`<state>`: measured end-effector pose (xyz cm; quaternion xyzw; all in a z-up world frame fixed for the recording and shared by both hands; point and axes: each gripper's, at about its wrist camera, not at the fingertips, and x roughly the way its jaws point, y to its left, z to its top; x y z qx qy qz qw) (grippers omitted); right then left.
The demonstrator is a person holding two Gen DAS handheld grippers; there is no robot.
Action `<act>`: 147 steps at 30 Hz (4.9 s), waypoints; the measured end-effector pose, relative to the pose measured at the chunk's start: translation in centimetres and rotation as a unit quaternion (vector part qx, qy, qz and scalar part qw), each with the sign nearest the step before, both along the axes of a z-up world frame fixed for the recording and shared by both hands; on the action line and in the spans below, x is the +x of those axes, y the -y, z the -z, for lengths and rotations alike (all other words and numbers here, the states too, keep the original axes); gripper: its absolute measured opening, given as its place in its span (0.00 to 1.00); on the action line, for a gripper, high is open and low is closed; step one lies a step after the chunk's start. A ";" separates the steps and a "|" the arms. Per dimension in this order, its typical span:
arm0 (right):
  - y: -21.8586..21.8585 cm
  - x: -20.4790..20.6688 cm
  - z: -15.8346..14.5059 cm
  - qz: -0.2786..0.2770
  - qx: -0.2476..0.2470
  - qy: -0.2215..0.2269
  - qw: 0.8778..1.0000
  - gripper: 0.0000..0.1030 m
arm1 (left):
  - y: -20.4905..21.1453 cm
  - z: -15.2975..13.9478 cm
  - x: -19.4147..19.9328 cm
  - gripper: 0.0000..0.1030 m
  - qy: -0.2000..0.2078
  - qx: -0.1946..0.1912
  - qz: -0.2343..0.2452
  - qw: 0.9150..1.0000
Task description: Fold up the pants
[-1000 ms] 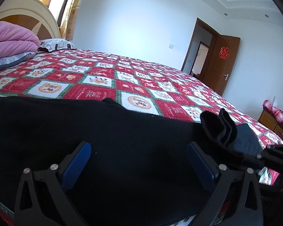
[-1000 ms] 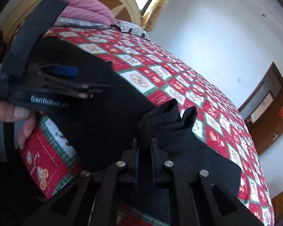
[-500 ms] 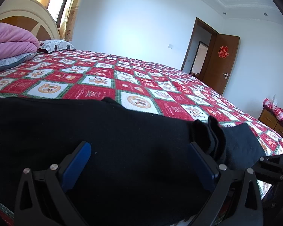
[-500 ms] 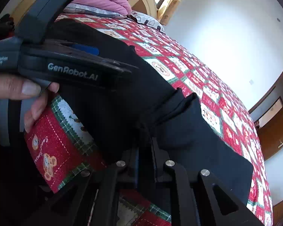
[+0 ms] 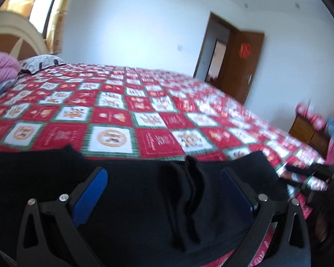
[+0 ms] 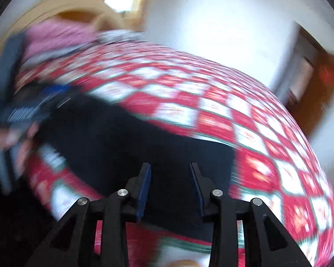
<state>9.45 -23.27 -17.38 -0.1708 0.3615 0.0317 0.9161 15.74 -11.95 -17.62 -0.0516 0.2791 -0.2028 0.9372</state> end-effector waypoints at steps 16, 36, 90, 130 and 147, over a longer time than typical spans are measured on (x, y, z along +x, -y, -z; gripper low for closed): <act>6.6 -0.2 3.5 0.078 -0.020 -0.119 0.990 0.37 | 1.2 2.8 1.9 1.00 -0.048 0.094 -0.048 0.993; 5.5 8.7 3.5 0.132 0.001 -0.068 0.989 0.58 | 0.9 3.1 4.0 1.00 -0.059 0.101 -0.058 0.991; -9.5 0.7 5.6 -0.085 0.027 -0.031 0.995 0.59 | -30.0 5.0 1.7 0.48 -0.089 -0.026 -0.218 0.972; 4.3 1.0 -2.2 0.096 0.097 -0.005 0.991 0.59 | -16.8 -7.8 0.5 0.19 -0.072 -0.216 -0.036 0.973; 9.2 1.4 -3.2 0.165 0.132 0.008 0.977 0.59 | -3.1 -8.1 2.6 0.19 -0.110 -0.172 0.073 0.976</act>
